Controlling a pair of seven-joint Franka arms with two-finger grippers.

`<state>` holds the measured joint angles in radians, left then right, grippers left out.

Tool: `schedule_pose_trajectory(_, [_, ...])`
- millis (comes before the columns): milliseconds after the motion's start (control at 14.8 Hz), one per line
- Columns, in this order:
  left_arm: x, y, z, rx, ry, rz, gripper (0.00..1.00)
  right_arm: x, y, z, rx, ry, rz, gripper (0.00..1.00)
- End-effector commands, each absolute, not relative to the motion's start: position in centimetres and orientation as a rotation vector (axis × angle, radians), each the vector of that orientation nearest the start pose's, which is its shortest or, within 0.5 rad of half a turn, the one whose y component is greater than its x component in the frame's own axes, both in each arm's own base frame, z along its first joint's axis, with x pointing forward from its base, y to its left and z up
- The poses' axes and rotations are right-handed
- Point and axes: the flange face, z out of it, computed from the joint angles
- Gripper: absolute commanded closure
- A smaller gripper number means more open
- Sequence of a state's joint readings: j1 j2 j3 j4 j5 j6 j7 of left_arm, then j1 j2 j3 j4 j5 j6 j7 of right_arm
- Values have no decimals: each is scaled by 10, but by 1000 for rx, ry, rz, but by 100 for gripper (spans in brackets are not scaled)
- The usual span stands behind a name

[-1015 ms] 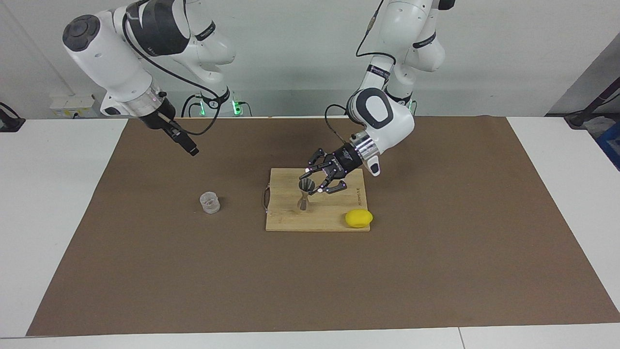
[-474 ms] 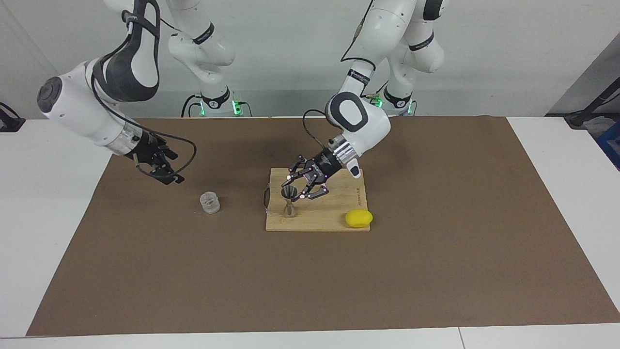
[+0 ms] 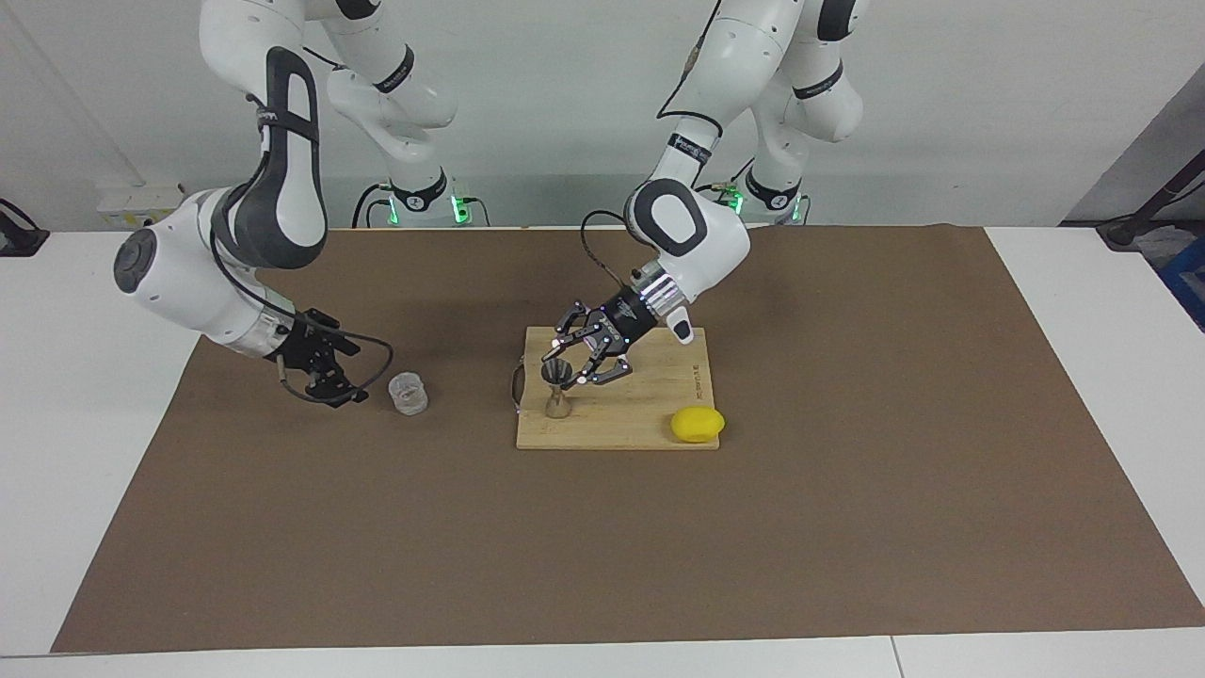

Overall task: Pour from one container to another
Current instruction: 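Lower the metal cup onto the board while the right gripper reaches the glass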

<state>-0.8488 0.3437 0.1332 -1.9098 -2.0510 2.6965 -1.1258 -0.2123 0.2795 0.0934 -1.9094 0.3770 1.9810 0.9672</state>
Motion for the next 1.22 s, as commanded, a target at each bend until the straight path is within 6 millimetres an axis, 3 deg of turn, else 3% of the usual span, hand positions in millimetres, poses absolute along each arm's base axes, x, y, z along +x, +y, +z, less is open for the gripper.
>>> schedule_pose_trajectory(0, [490, -395, 329, 911, 1928, -827, 100, 592, -49, 317, -2236, 1705, 535, 4])
schedule_pose_trajectory(68, [491, -394, 328, 910, 1930, -826, 100, 592, -49, 309, -2210, 1706, 563, 4])
schedule_pose_trajectory(203, [491, -392, 328, 909, 1938, -808, 54, 592, -47, 290, -2165, 1695, 616, 4])
schedule_pose_trajectory(271, [491, -391, 328, 909, 1942, -801, 41, 592, -45, 282, -2147, 1684, 635, 4])
schedule_pose_trajectory(406, [491, -391, 328, 910, 1944, -795, 0, 593, -45, 275, -2120, 1677, 649, 4])
schedule_pose_trajectory(609, [492, -390, 329, 910, 1944, -791, 0, 590, -39, 270, -2098, 1680, 659, 4])
schedule_pose_trajectory(812, [493, -390, 347, 914, 1936, -763, 0, 588, -32, 268, -2108, 1672, 672, 5])
schedule_pose_trajectory(880, [491, -392, 358, 908, 1931, -767, 0, 588, -32, 268, -2108, 1671, 676, 10])
schedule_pose_trajectory(948, [491, -390, 370, 895, 1921, -766, 0, 587, -33, 268, -2107, 1671, 682, 21])
schedule_pose_trajectory(1015, [494, -384, 382, 877, 1907, -765, 0, 588, -34, 269, -2104, 1671, 684, 39])
schedule_pose_trajectory(1083, [498, -378, 395, 871, 1886, -764, 0, 587, -39, 271, -2087, 1677, 691, 67])
schedule_pose_trajectory(1151, [502, -370, 407, 888, 1864, -748, 0, 588, -38, 273, -2051, 1676, 707, 84])
